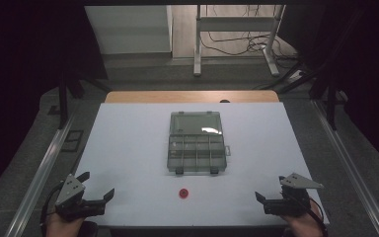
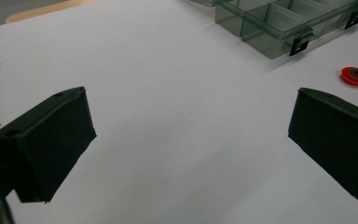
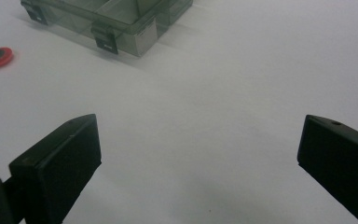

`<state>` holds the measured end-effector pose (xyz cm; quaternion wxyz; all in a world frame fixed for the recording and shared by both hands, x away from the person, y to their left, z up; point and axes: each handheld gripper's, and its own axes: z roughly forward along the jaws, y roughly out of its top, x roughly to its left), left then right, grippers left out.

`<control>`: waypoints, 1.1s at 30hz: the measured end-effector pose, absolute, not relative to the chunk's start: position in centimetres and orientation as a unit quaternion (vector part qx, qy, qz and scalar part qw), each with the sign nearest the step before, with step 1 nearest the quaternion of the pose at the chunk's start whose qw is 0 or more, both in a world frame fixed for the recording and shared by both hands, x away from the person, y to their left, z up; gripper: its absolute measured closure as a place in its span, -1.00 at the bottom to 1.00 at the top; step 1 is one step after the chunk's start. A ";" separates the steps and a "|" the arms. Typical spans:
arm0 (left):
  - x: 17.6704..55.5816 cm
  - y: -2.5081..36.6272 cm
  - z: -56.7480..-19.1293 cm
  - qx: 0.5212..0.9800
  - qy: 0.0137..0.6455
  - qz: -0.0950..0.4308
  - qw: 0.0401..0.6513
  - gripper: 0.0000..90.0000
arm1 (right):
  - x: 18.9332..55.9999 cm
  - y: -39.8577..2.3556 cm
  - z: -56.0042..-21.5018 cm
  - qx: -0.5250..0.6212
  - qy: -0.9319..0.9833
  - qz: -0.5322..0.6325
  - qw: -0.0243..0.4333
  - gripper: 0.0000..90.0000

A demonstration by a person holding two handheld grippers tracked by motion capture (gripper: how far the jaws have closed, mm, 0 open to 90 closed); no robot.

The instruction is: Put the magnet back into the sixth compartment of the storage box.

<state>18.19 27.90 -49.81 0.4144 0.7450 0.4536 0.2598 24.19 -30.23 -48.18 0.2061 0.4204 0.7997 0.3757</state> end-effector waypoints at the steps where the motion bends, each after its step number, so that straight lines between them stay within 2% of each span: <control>1: 18.2 27.9 -49.8 0.745 0.454 0.258 0.414 -0.99 | 24.2 -30.1 -48.2 0.419 0.802 0.373 0.208 -1.00; 26: 18.3 27.7 -49.8 0.755 0.445 0.251 0.412 -0.98 | 24.3 -29.5 -48.3 0.405 0.818 0.350 0.210 -1.00; 33: 18.3 27.9 -49.8 0.754 0.445 0.248 0.415 -0.98 | 24.4 -29.1 -48.2 0.400 0.822 0.354 0.198 -1.00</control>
